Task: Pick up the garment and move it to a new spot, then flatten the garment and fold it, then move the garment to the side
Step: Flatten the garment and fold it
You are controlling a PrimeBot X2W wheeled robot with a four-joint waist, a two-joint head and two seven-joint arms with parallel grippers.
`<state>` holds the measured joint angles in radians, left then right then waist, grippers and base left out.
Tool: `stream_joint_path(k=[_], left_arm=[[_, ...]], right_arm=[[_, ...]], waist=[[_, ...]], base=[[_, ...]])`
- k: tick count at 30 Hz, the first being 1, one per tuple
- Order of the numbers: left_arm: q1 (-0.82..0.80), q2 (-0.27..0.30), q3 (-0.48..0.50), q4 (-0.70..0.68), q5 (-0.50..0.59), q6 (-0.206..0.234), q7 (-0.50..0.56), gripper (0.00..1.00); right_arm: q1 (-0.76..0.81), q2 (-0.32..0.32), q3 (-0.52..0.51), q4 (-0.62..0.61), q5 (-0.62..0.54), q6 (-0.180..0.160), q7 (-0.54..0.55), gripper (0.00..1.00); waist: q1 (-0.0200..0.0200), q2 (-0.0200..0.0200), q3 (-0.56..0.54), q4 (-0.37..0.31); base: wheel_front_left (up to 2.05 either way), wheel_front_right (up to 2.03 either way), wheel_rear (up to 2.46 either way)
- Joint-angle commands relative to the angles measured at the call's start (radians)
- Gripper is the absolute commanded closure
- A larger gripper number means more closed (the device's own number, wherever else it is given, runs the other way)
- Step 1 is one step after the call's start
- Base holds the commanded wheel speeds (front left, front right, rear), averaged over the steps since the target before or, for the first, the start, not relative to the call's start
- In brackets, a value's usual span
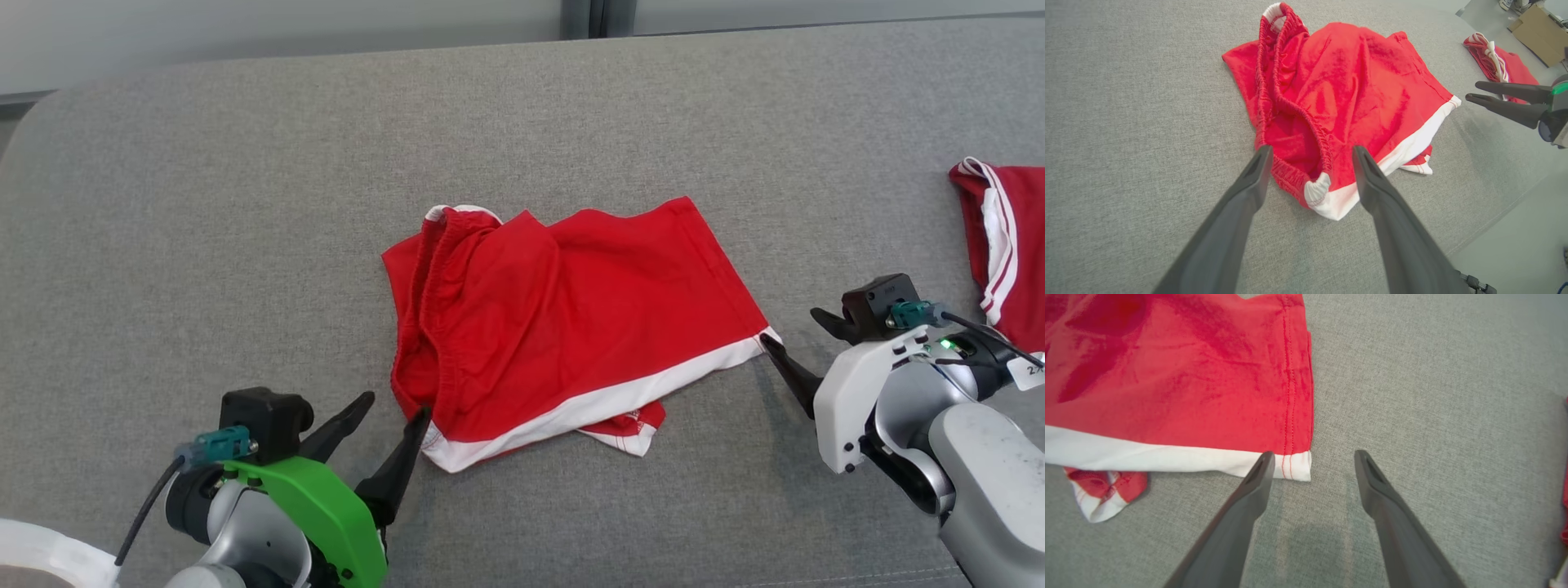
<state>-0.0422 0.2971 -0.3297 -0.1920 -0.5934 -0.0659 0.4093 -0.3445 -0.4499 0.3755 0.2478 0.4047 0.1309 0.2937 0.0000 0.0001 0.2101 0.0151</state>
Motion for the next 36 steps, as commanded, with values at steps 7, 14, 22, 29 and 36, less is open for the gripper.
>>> stream_joint_path(k=[7,14,22,29,36], left_arm=[[-0.019,0.000,-0.027,0.012,-0.012,-0.006,0.029,0.00],[-0.027,-0.003,-0.049,0.045,-0.019,-0.013,0.039,0.00],[-0.050,-0.009,-0.060,0.109,-0.018,-0.019,0.034,0.00],[-0.080,-0.020,-0.072,0.173,-0.028,-0.028,0.020,0.00],[-0.093,-0.029,-0.079,0.217,-0.038,-0.032,0.005,0.09]], right_arm=[[-0.053,0.009,0.046,0.062,0.035,0.000,-0.011,0.00],[-0.084,0.011,0.088,0.108,0.053,0.000,-0.024,0.00],[-0.121,0.013,0.131,0.145,0.071,0.000,-0.024,0.00],[-0.144,0.012,0.158,0.173,0.094,0.000,-0.026,0.00],[-0.143,0.007,0.192,0.184,0.124,0.000,-0.006,0.00]], waist=[[0.0000,-0.0001,0.043,0.003],[0.0000,-0.0001,0.058,-0.003],[0.0000,-0.0001,0.075,-0.006],[0.0000,-0.0001,0.081,-0.006],[0.0000,-0.0001,0.082,-0.007]], base=[[0.00,0.00,0.00],[0.00,0.00,0.00],[0.00,0.00,0.00],[0.00,0.00,0.00],[0.00,0.00,0.00]])
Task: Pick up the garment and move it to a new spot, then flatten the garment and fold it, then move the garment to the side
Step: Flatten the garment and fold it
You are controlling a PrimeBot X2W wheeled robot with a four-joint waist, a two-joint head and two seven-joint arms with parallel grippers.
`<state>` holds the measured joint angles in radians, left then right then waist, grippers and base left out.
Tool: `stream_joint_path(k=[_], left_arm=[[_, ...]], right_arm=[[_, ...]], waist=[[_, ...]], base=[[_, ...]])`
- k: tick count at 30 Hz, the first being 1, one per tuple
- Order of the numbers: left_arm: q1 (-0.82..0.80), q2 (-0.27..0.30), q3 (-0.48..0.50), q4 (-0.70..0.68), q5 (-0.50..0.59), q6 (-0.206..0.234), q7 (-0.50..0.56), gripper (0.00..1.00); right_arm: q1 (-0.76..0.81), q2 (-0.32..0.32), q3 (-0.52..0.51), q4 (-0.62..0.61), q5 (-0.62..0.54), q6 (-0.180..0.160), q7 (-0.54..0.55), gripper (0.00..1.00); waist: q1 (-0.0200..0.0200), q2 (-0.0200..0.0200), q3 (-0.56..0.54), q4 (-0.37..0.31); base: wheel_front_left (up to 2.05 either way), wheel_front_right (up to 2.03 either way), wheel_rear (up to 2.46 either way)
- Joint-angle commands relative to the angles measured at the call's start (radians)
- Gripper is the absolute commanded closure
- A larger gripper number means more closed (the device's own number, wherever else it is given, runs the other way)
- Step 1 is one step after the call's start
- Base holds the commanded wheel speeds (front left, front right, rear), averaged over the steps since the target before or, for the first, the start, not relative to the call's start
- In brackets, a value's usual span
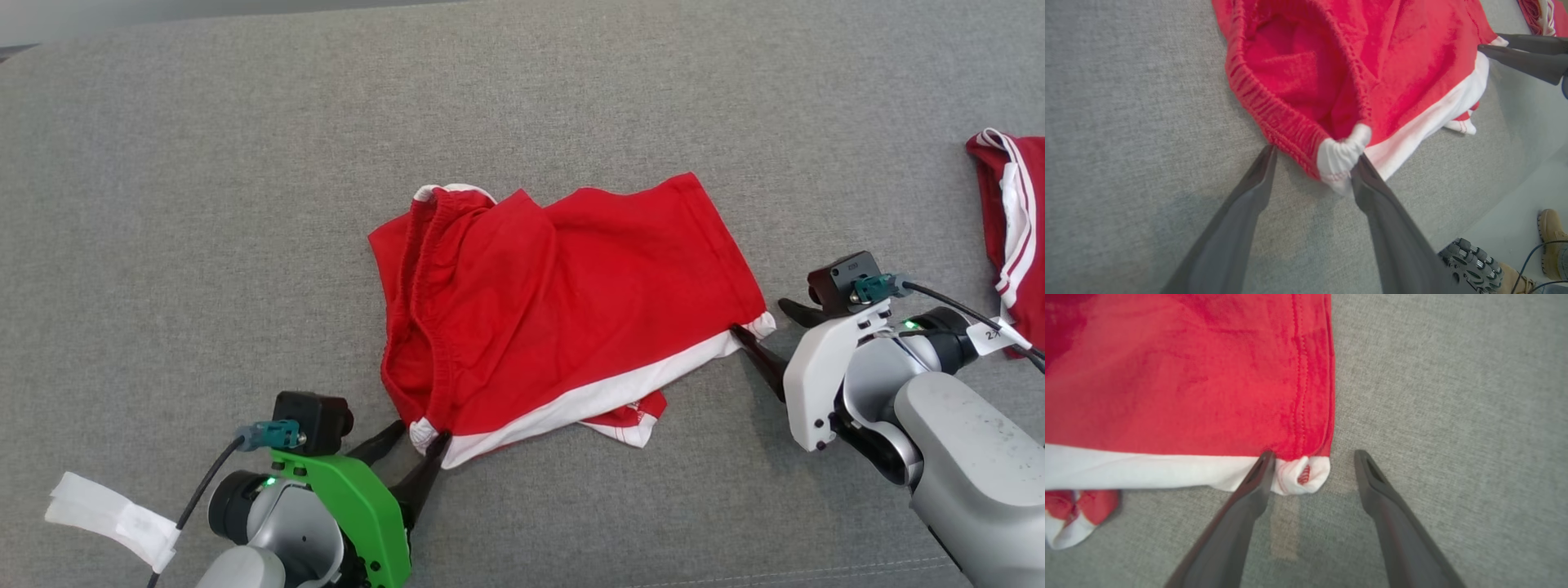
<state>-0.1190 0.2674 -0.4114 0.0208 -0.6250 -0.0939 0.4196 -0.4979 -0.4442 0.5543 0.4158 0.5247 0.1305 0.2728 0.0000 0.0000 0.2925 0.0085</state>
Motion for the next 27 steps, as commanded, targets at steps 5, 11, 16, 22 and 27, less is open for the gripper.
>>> stream_joint_path(k=[5,11,16,22,27], left_arm=[[-0.028,-0.007,-0.002,0.040,-0.008,-0.007,-0.019,0.67],[-0.047,-0.003,-0.001,0.033,-0.008,-0.012,-0.046,1.00],[-0.006,0.006,0.041,-0.099,-0.061,-0.015,-0.079,1.00],[0.043,0.025,0.111,-0.402,-0.180,-0.005,-0.063,1.00],[-0.010,0.045,0.161,-0.565,-0.247,0.035,0.005,1.00]], right_arm=[[0.014,-0.007,0.061,-0.002,0.051,0.001,0.043,0.78],[0.021,-0.048,0.101,-0.076,0.194,0.001,0.035,1.00],[0.080,-0.093,0.008,-0.217,0.405,0.000,-0.008,1.00],[0.185,-0.194,-0.163,-0.498,0.638,0.000,-0.060,1.00],[0.188,-0.236,-0.281,-0.633,0.732,0.000,-0.070,1.00]], waist=[[0.0000,0.0000,-0.001,-0.004],[0.0000,0.0000,-0.011,-0.005],[0.0000,0.0000,-0.037,-0.001],[0.0000,0.0000,-0.049,-0.013],[0.0000,0.0000,-0.022,-0.026]], base=[[0.00,0.00,0.00],[0.00,0.00,0.00],[0.00,0.00,0.00],[0.00,0.00,0.00],[0.00,0.00,0.00]])
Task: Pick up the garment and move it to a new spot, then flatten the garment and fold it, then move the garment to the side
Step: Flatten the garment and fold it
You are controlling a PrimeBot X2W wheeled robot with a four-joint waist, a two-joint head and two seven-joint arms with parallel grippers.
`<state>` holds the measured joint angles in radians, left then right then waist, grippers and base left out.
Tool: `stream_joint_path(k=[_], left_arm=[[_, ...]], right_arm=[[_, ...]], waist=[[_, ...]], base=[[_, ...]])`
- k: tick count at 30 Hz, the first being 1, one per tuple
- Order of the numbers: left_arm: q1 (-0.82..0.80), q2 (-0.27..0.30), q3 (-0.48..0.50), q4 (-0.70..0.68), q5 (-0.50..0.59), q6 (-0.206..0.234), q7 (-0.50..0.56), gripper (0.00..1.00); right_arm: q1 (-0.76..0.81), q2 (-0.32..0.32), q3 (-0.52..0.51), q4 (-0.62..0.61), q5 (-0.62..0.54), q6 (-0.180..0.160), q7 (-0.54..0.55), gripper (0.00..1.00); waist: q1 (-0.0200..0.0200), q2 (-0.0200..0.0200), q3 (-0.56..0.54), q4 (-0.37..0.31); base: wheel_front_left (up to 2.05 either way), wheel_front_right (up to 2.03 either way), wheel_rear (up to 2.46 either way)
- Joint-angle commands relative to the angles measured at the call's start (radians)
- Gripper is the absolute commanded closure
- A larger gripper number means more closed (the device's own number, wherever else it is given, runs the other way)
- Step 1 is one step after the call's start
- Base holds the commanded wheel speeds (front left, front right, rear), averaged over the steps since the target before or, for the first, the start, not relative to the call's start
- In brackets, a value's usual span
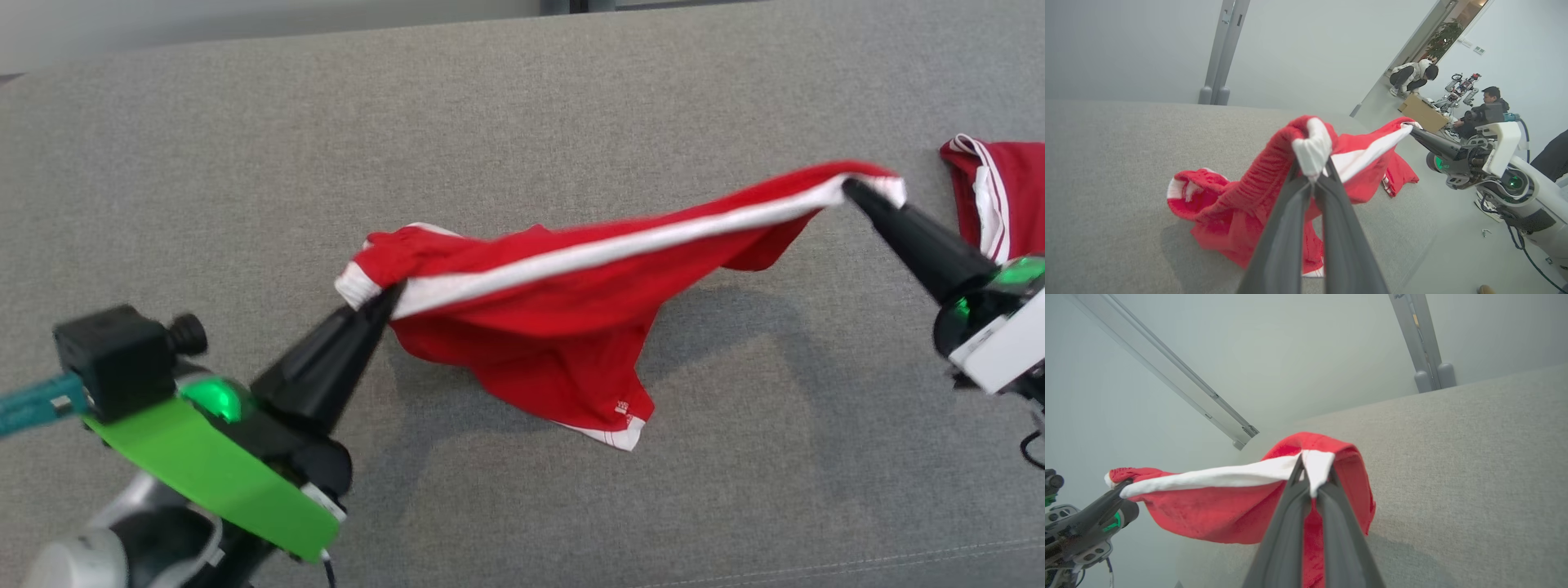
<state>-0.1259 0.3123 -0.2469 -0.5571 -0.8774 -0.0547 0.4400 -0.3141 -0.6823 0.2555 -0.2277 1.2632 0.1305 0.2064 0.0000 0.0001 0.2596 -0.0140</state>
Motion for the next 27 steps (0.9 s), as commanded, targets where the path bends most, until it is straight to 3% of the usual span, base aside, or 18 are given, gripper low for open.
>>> stream_joint_path(k=[1,5,8,12,15,20,25,27], left_arm=[[-0.034,0.014,0.011,-0.005,0.000,0.008,0.008,1.00],[-0.231,0.048,0.057,0.035,0.001,0.054,0.102,1.00],[-0.432,0.055,0.078,0.142,0.019,0.087,0.150,1.00],[-0.720,0.036,0.091,0.331,0.046,0.131,0.190,1.00],[-0.923,0.029,0.082,0.503,0.106,0.138,0.161,1.00],[-1.208,-0.011,0.060,0.757,0.218,0.081,-0.042,1.00],[-1.358,-0.059,0.059,0.917,0.281,-0.007,-0.355,1.00],[-1.374,-0.071,0.072,0.971,0.269,-0.031,-0.446,1.00]], right_arm=[[-0.015,-0.001,-0.010,-0.005,0.007,0.000,-0.003,1.00],[-0.154,0.001,-0.064,0.015,0.009,0.000,0.046,1.00],[-0.328,0.053,-0.055,0.080,-0.010,0.000,0.097,1.00],[-0.636,0.178,-0.035,0.249,-0.093,0.000,0.118,1.00],[-0.861,0.301,-0.039,0.421,-0.189,0.000,0.065,1.00],[-1.169,0.440,-0.084,0.688,-0.364,-0.001,-0.121,1.00],[-1.341,0.514,-0.132,0.795,-0.467,-0.001,-0.385,1.00],[-1.351,0.531,-0.128,0.809,-0.445,-0.001,-0.413,1.00]], waist=[[0.0000,-0.0001,0.025,-0.006],[0.0000,-0.0001,0.103,-0.010],[0.0000,-0.0001,0.176,-0.006],[0.0000,-0.0001,0.291,-0.013],[0.0000,-0.0001,0.350,-0.014],[0.0000,-0.0001,0.408,-0.011],[0.0000,-0.0001,0.441,-0.003],[0.0000,-0.0001,0.454,-0.002]], base=[[0.00,0.00,0.00],[0.00,0.00,0.00],[0.00,0.00,0.00],[0.00,0.00,0.00],[0.00,0.00,0.00],[0.00,0.00,0.00],[0.00,0.00,0.00],[0.00,0.00,0.00]])
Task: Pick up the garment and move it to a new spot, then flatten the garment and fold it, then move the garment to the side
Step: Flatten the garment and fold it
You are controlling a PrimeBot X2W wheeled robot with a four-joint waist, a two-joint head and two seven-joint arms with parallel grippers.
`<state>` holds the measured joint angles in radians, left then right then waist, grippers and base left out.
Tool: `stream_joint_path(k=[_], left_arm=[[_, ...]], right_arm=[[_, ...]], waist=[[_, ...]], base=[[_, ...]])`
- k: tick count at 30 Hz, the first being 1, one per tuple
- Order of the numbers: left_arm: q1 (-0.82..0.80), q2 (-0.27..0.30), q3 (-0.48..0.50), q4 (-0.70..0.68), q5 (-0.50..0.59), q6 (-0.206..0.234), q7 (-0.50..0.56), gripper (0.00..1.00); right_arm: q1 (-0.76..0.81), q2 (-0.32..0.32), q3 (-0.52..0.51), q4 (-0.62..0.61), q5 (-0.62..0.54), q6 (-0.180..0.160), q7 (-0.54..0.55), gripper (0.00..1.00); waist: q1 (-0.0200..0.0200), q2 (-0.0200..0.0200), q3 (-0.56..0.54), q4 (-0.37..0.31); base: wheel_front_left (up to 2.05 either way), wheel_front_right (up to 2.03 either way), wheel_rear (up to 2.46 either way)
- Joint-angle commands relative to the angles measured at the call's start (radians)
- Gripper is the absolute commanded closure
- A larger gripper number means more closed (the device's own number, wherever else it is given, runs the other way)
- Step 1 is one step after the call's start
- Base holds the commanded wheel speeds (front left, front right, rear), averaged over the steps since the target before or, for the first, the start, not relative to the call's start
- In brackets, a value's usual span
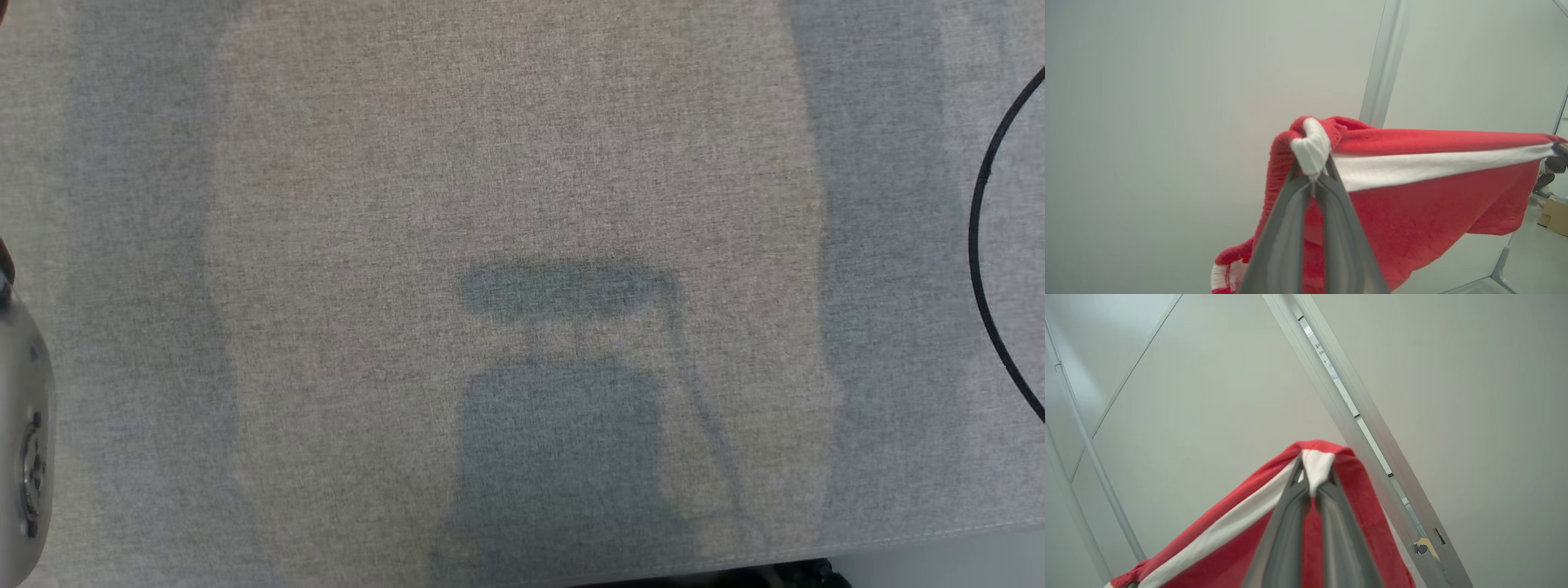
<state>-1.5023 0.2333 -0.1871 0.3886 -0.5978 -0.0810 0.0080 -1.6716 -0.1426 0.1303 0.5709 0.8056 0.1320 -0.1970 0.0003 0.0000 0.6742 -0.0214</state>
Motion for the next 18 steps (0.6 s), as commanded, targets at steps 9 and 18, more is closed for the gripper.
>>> stream_joint_path(k=[9,18], left_arm=[[0.187,0.009,-0.114,0.168,-0.098,-0.050,-0.177,1.00],[0.540,0.094,-0.259,0.016,-0.238,-0.048,-0.258,1.00]], right_arm=[[0.286,-0.109,0.190,-0.105,0.172,-0.002,0.040,1.00],[0.724,-0.308,0.276,-0.330,0.357,-0.002,0.000,1.00]], waist=[[-0.0003,0.0000,0.097,0.007],[-0.0003,0.0000,-0.001,-0.002]], base=[[0.00,0.00,0.00],[0.00,0.00,0.00]])
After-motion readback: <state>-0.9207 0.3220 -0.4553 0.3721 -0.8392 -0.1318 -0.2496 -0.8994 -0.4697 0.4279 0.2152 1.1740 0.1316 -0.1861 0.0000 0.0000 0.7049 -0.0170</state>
